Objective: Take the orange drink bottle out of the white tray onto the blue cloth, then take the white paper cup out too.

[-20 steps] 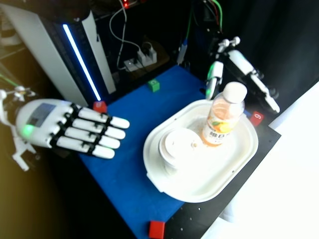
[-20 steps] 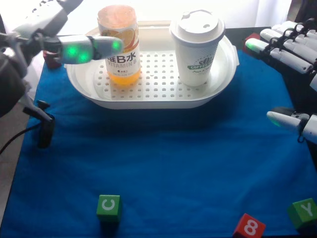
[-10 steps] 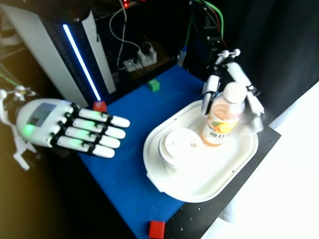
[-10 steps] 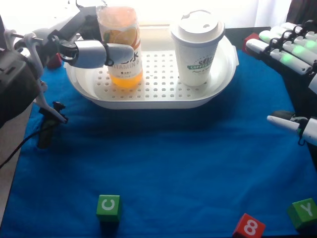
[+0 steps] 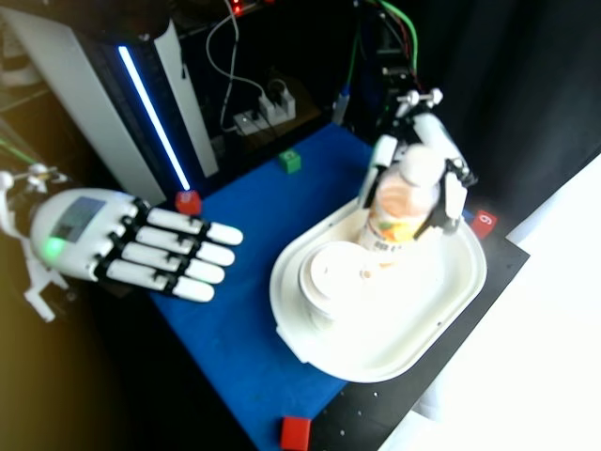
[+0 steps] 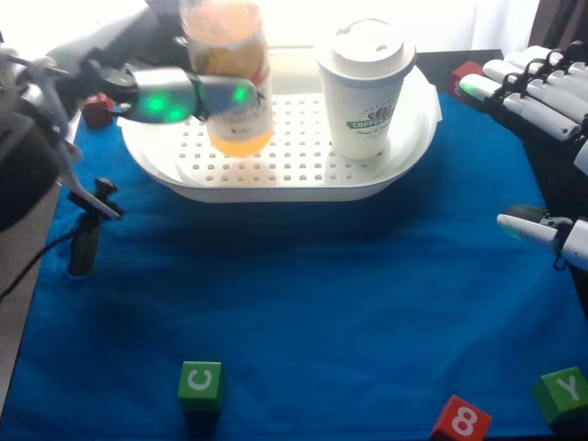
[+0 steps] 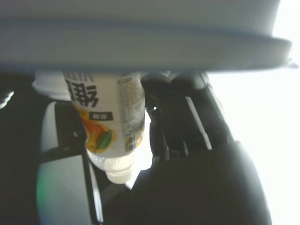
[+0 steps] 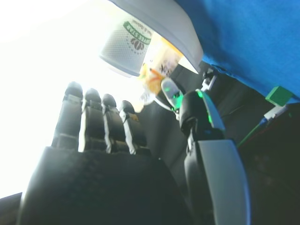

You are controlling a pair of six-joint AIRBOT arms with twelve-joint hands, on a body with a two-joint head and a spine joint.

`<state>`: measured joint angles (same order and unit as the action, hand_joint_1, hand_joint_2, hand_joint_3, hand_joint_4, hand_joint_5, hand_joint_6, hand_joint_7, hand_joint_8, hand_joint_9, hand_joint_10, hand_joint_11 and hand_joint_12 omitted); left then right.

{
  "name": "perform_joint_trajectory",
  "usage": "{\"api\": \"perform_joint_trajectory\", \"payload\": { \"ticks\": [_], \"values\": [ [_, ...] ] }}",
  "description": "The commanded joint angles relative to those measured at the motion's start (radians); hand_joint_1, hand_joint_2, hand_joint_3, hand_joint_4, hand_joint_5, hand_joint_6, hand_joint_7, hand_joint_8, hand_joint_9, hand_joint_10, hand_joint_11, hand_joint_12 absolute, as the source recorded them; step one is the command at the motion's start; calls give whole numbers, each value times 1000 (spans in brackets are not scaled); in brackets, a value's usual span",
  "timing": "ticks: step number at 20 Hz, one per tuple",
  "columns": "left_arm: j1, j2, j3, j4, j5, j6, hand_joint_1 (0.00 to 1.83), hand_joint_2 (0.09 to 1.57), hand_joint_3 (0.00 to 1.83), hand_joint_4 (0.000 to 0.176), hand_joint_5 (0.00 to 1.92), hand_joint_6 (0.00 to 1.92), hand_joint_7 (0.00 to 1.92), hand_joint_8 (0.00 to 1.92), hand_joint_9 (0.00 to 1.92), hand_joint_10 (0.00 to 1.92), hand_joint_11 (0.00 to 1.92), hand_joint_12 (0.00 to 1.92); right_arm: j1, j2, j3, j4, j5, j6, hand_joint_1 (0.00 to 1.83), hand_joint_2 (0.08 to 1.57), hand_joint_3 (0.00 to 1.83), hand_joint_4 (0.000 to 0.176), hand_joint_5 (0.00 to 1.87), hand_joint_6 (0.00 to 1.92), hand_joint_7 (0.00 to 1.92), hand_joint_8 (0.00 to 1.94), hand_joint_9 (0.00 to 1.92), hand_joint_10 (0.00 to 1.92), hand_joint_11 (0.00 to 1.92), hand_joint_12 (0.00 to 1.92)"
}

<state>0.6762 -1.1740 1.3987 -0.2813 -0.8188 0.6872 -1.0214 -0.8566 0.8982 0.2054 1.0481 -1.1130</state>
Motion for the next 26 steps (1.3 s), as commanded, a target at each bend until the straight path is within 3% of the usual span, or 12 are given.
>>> {"api": "perform_joint_trajectory", "payload": {
  "ticks": [1,4,6,8,12,15,17,21,22,23,24,26],
  "values": [
    [-16,19,-11,7,-225,-22,1208,1223,3,0,694,1197,887,1422,1001,1499,946,1830,5,-3,0,-6,123,1,626,1292,5,31,0,0,0,0,0,0,0,0],
    [-4,84,-89,57,-355,-21,993,1247,3,0,738,1368,984,1250,1040,1484,985,1799,5,-4,-1,-5,123,1,651,1292,3,37,0,0,0,0,0,0,0,0],
    [58,126,-159,64,-463,-21,934,1236,0,103,754,1352,986,1236,1003,1471,925,1804,5,-7,-1,-2,123,1,638,1291,2,37,0,0,0,0,0,0,1,0],
    [131,157,-225,64,-553,-21,918,1235,0,135,749,1354,1058,1234,1086,1424,997,1743,5,-8,-2,1,123,1,648,1287,0,25,0,0,0,0,0,0,0,0],
    [248,198,-331,86,-624,-18,932,1221,1,128,767,1325,982,1217,1023,1386,923,1676,5,-8,-1,9,123,1,589,1291,1,8,0,0,0,0,0,0,0,0],
    [293,203,-355,82,-580,-21,953,1275,5,0,685,1443,859,1209,891,1434,829,1724,5,-8,1,11,123,1,577,1303,6,0,0,0,0,0,0,0,0,0],
    [310,177,-343,74,-542,-46,1139,1310,4,0,574,1522,683,1532,849,1528,784,1792,5,-7,2,13,123,1,544,1298,3,17,0,0,0,0,0,0,0,0],
    [324,158,-333,74,-473,-56,590,1289,0,0,151,308,395,448,235,1005,74,1721,5,-7,6,13,124,1,532,1317,9,18,0,0,0,0,0,0,0,0],
    [331,159,-331,70,-451,-56,526,1251,0,31,36,107,137,116,59,312,2,997,6,-7,6,14,125,1,514,1332,12,36,0,0,0,0,0,0,1,0],
    [333,160,-331,70,-450,-56,526,1251,0,31,36,107,137,116,59,312,2,997,6,-7,6,14,125,1,514,1332,12,36,0,0,0,0,0,0,1,0],
    [340,164,-333,70,-449,-56,508,1243,0,62,8,31,27,22,11,62,0,199,6,-7,6,14,127,2,589,1326,7,28,0,0,0,0,0,0,0,0],
    [367,183,-350,61,-467,-56,486,1175,0,82,0,0,0,0,0,2,0,7,6,-7,6,15,138,5,564,1333,8,4,0,0,0,0,0,0,10,5]
  ]
}}
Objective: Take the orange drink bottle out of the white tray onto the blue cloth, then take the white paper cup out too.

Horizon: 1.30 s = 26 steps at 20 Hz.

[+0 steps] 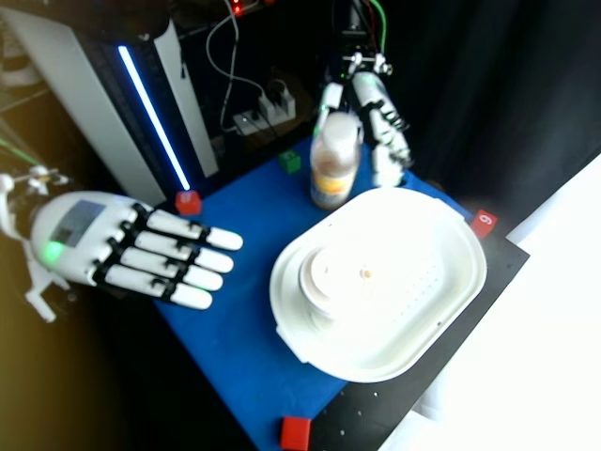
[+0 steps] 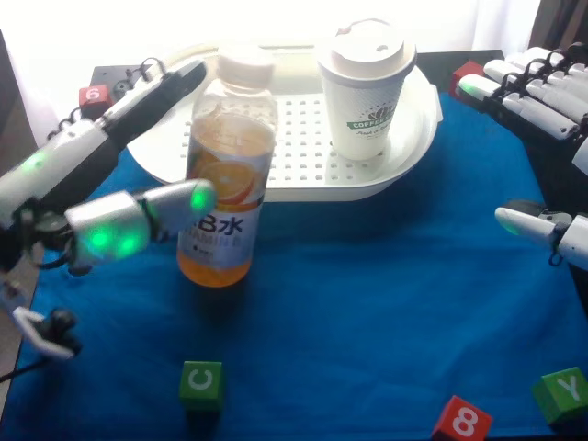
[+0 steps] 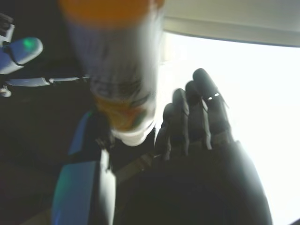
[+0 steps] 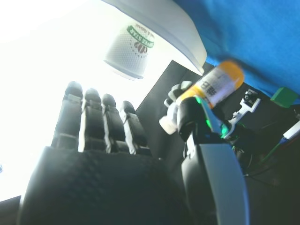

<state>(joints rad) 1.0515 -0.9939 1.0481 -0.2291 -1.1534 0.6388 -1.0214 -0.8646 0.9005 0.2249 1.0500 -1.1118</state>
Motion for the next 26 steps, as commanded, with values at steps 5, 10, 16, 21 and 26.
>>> {"api": "perform_joint_trajectory", "payload": {
  "ticks": [5,10,16,21,26],
  "values": [
    [68,55,-47,-34,-217,15,466,1107,0,86,0,0,0,0,0,0,0,0,6,2,5,-3,155,15,514,1347,0,68,0,0,0,0,0,0,0,196],
    [139,89,-81,-88,-306,27,510,1124,0,107,0,0,0,0,0,0,0,0,8,3,16,-3,159,39,517,1341,0,85,0,0,0,0,0,0,0,0],
    [244,174,-150,-182,-422,111,517,1122,0,70,0,0,0,0,0,0,0,0,119,-17,62,-45,133,42,463,1270,0,61,0,0,0,0,0,0,0,0],
    [282,186,-155,-235,-489,120,562,1115,0,78,0,0,0,0,0,0,76,40,354,-177,222,-135,-110,37,361,1240,0,86,0,0,0,0,0,0,0,0],
    [282,184,-149,-254,-498,121,646,1174,8,81,0,0,0,0,0,0,0,106,460,-328,364,-136,-259,-1,384,1188,0,87,0,0,0,0,0,0,0,0]
  ]
}}
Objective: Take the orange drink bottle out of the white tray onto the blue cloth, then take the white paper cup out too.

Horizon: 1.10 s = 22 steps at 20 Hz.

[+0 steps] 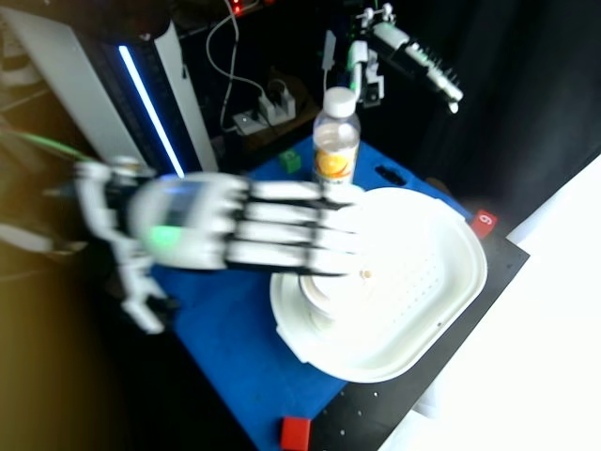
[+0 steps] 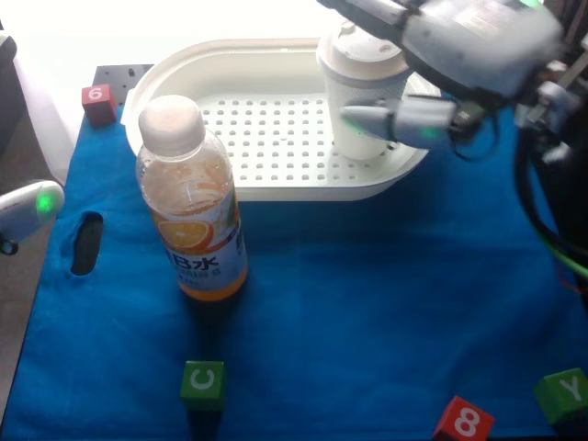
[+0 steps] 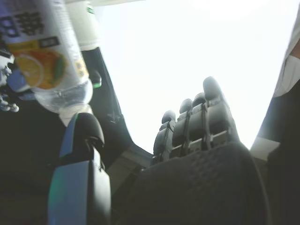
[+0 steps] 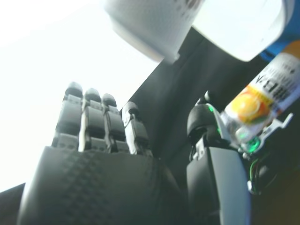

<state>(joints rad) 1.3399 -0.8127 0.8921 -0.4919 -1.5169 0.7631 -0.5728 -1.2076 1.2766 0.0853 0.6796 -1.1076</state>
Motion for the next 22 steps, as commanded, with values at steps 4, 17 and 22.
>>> {"api": "perform_joint_trajectory", "payload": {
  "ticks": [4,17,22],
  "values": [
    [-7,-9,15,17,-116,-3,579,1170,2,71,0,0,0,0,3,1,0,317,45,-75,96,6,24,-6,536,1133,0,71,0,0,0,0,0,0,0,0],
    [-7,-18,12,14,-119,-8,666,1175,2,76,10,0,0,0,0,0,0,159,47,-144,191,59,-77,-5,763,1178,3,0,349,308,465,170,299,547,0,1520],
    [-6,-22,13,10,-119,-8,643,1210,3,44,23,1,0,0,0,0,0,322,47,-109,157,59,-50,-5,781,1174,4,0,0,1444,143,1344,266,1648,359,1920]
  ]
}}
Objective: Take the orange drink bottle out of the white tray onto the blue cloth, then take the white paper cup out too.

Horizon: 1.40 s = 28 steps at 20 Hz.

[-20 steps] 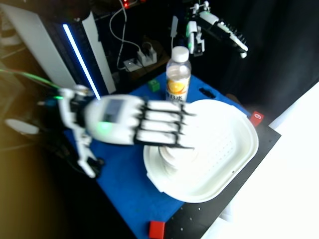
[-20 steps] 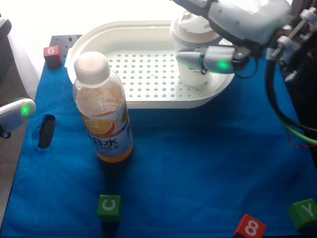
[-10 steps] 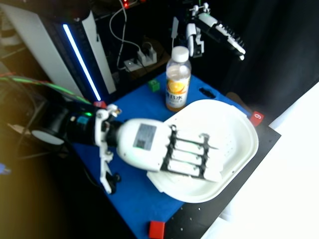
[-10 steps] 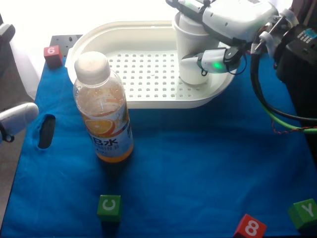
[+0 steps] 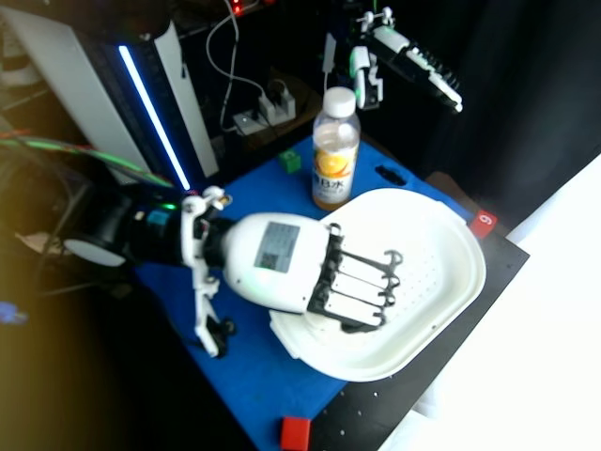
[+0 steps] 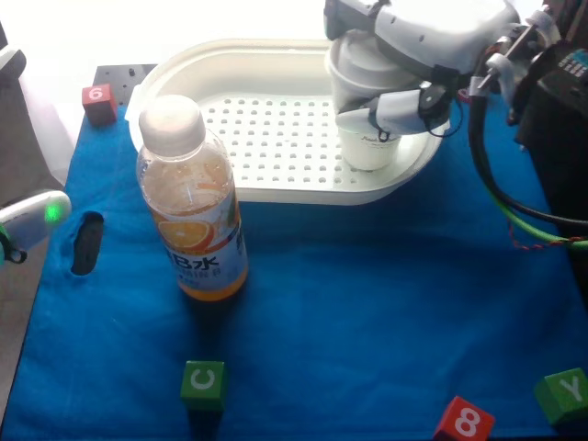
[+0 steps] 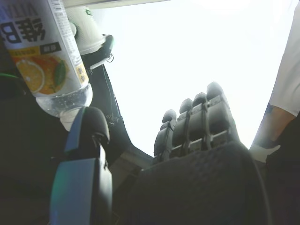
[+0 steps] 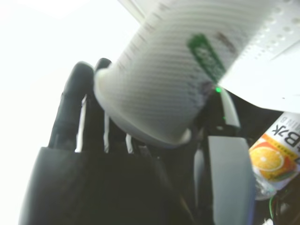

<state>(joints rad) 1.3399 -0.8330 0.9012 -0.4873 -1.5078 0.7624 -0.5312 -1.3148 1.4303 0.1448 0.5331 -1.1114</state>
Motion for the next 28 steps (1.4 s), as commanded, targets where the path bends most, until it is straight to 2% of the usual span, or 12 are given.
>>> {"api": "perform_joint_trajectory", "payload": {
  "ticks": [1,3,7,9,11,13,15,17,20,23,26,28],
  "values": [
    [-6,-1,4,5,-129,-7,678,1222,4,81,15,1,0,0,0,0,0,211,6,8,-9,-1,115,-1,770,1182,4,0,0,1417,137,1251,289,1684,360,1921],
    [-6,-1,4,4,-130,-7,678,1218,1,93,16,2,0,0,0,0,0,231,7,30,-36,-2,151,-1,782,1181,2,0,0,1437,162,1160,290,1671,336,1921],
    [-5,-1,4,1,-133,-7,665,1191,0,91,31,3,0,0,4,1,0,412,19,117,-134,-41,273,-1,766,1201,7,0,5,1438,135,1436,247,1788,246,1921],
    [-5,-2,3,0,-136,-7,648,1179,0,116,25,0,0,0,3,0,0,413,22,179,-212,-80,348,0,738,1230,13,0,0,1351,53,1437,296,1864,537,1921],
    [-4,-2,2,-4,-140,-7,627,1154,0,118,32,2,0,0,17,5,0,434,22,211,-278,-115,401,12,832,1220,4,0,0,1395,88,1477,223,1798,445,1921],
    [1,-1,-1,-11,-147,-7,633,1149,0,108,39,4,0,0,29,9,0,441,-5,305,-355,-195,449,100,900,1213,0,0,0,1419,49,1421,101,1754,267,1921],
    [8,-2,-3,-20,-156,-7,635,1153,0,70,45,6,0,0,18,4,0,441,-57,348,-382,-260,489,206,850,1215,1,0,0,1426,94,1460,100,1746,133,1921],
    [10,-2,-3,-24,-159,-7,654,1157,0,63,43,3,0,0,15,2,0,403,-99,387,-422,-283,491,206,838,1234,7,0,26,1393,97,1474,158,1732,174,1921],
    [11,-2,-3,-27,-158,-8,700,1183,2,122,24,0,0,0,7,2,0,299,-164,404,-437,-288,483,209,813,1204,0,0,84,1208,143,1369,186,1702,211,1921],
    [12,-3,-3,-29,-158,-8,670,1164,0,82,48,4,0,0,1,0,0,320,-189,399,-428,-287,408,211,689,1242,10,0,13,1220,90,1425,138,1729,124,1921],
    [12,-5,-3,-33,-158,-8,692,1176,1,111,54,3,0,0,0,0,0,96,-221,345,-389,-276,338,211,677,1228,0,0,0,1325,69,1426,120,1737,135,1921],
    [12,-5,-3,-34,-159,-8,715,1224,6,101,38,1,0,0,0,0,0,88,-241,326,-372,-259,311,211,805,1174,0,0,0,1330,83,1408,138,1638,128,1921]
  ]
}}
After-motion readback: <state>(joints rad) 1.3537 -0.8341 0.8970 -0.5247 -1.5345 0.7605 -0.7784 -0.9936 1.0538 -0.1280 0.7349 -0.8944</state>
